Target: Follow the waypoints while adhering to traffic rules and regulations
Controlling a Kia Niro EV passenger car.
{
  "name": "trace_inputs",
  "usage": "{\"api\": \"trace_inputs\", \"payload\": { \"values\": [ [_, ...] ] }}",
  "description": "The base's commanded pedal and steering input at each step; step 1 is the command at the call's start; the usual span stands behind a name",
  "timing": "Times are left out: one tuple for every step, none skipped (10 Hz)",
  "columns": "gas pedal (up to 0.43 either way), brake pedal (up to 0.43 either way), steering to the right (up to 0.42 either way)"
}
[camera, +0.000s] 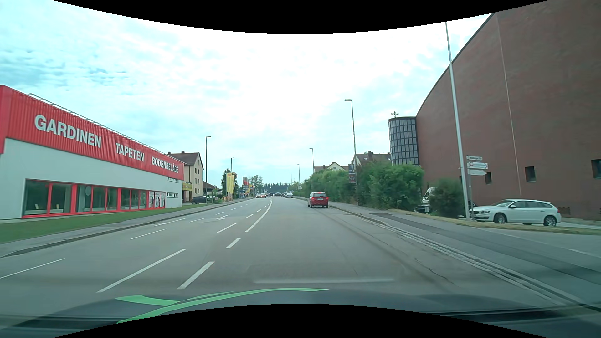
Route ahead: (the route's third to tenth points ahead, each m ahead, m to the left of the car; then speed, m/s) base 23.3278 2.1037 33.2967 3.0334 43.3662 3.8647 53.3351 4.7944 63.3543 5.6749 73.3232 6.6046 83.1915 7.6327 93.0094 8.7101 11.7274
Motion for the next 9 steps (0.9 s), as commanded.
{"api": "trace_inputs", "payload": {
  "values": [
    [0.098,0.000,-0.014],
    [0.098,0.000,-0.015],
    [0.098,0.000,-0.014],
    [0.087,0.000,-0.014],
    [0.087,0.000,-0.014],
    [0.087,0.000,-0.013],
    [0.087,0.000,-0.013],
    [0.087,0.000,-0.013],
    [0.087,0.000,-0.013]
  ]
}}
